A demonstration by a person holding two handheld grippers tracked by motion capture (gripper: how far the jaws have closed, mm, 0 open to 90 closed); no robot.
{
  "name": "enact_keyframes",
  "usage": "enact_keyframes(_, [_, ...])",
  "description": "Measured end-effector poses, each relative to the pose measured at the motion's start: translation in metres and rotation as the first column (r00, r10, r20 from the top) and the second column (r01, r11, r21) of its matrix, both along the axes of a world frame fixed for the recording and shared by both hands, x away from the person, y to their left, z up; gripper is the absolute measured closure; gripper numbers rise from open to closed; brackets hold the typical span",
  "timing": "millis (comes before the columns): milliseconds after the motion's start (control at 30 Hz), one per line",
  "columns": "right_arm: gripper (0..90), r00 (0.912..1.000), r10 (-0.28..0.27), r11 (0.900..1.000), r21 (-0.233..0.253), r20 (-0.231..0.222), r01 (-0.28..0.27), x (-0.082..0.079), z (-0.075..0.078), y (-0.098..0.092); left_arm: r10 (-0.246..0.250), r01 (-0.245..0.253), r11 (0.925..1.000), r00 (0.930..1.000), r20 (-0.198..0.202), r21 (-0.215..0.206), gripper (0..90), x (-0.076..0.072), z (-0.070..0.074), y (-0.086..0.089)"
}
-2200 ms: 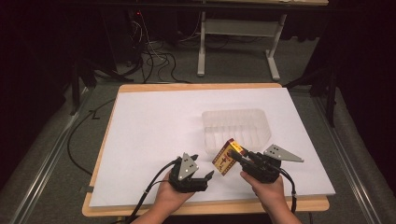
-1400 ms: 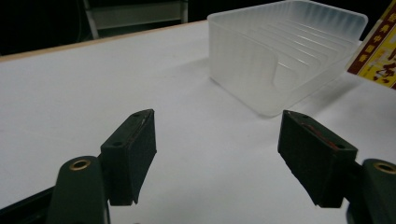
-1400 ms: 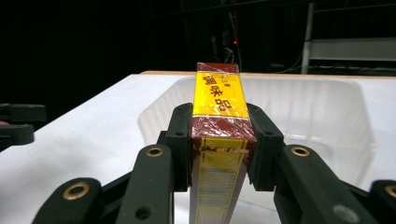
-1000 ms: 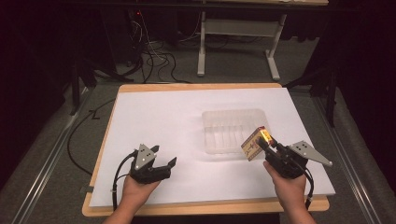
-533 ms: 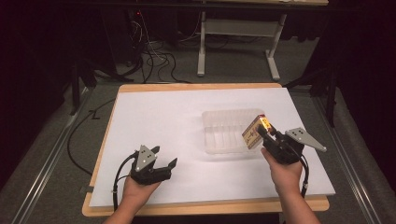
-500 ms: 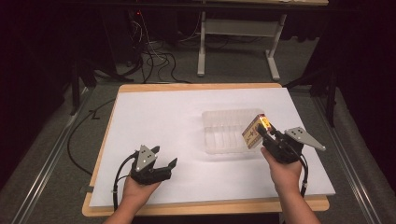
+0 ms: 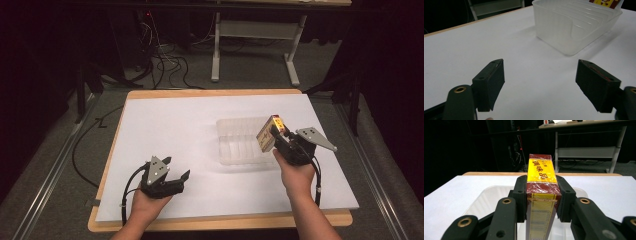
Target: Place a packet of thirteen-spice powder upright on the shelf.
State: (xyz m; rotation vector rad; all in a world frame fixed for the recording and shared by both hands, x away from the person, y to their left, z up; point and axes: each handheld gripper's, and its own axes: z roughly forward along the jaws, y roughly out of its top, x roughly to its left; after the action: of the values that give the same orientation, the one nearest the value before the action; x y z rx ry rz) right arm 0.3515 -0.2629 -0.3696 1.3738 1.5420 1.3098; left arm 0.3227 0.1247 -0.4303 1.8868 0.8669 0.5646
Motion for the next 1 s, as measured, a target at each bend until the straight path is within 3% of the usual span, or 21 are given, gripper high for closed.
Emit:
enact_keyframes(233, [67.9, 0.9999, -0.01, 1.0, -0.02, -0.01, 0.01, 0.009, -0.001, 0.013, -0.01, 0.01, 0.9998, 0.9999, 0.005, 0.016, 23.8, -0.001, 0.001, -0.002])
enact_keyframes(333, [67.9, 0.9996, -0.024, 1.0, -0.016, -0.014, 0.024, 0.014, 0.0, 0.017, 0.012, -0.012, 0.9999, 0.9999, -0.002, 0.002, 23.7, 0.001, 0.003, 0.002])
enact_keyframes(533, [67.8, 0.9993, -0.033, 0.999, -0.025, -0.017, 0.032, 0.021, 0.0, 0.022, 0.008, -0.008, 0.9997, 0.9999, -0.008, -0.025, 23.8, 0.001, 0.004, 0.005])
enact_keyframes(1000, [67.9, 0.9982, -0.055, 0.998, 0.007, -0.024, 0.055, 0.032, -0.006, 0.028, -0.01, 0.01, 0.9999, 0.9999, -0.01, -0.011, 23.8, -0.001, 0.004, 0.001])
